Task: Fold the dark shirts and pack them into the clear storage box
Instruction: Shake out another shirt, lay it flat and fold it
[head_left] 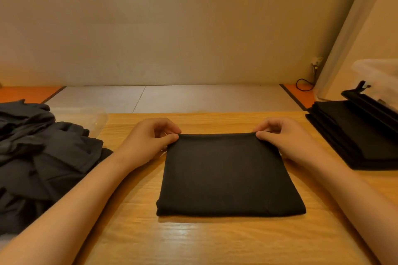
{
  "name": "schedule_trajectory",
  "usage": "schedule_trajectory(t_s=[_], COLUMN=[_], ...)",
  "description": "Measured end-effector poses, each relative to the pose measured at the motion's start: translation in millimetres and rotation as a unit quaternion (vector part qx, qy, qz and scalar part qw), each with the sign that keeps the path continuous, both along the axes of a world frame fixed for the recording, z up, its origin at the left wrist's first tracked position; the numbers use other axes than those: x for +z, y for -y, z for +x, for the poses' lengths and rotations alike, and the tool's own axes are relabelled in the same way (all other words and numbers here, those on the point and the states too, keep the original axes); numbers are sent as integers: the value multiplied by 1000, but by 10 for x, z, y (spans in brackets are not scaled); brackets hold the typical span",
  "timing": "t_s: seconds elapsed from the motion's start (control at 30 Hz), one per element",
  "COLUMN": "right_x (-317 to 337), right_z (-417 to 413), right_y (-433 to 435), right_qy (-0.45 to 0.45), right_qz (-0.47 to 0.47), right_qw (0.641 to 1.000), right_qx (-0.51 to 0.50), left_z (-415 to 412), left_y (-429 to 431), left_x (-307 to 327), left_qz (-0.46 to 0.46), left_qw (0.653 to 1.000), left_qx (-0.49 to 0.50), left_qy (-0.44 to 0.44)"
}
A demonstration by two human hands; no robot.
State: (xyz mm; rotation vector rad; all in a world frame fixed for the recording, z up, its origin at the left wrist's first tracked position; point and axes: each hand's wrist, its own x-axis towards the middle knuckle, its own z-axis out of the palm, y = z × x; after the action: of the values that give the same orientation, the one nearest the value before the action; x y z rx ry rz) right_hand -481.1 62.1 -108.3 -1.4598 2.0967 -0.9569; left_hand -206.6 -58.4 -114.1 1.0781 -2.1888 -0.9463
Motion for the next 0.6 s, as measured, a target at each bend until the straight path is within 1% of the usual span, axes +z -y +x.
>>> schedule_trajectory(t_s=[0.17,0.23,0.3,0.47,0.53,0.6], right_x=[-27,-53,-84,-79,-9,82], right_z=[-6,10,40,41,91,312], right_y=[-3,10,26,11,-39,-73], right_qy=[-19,-54,-105,-196,-241,-266], right_qz=[-29,-47,-54,-32,-72,-135], right_qw=[999,997,993,979,966,954], right_qx=[-3,-12,-19,-55,-60,-21], left_z=[9,4,0,17,-18,-118], left_y=[-23,-24,-26,-42,-119,-300], left_x=[-13,-24,-38,-40,1,113], left_qz=[-64,-83,-111,-146,-184,-220], left_qw=[998,996,993,985,977,972], left_qx=[1,4,6,34,56,60], left_qy=[15,18,39,85,89,65])
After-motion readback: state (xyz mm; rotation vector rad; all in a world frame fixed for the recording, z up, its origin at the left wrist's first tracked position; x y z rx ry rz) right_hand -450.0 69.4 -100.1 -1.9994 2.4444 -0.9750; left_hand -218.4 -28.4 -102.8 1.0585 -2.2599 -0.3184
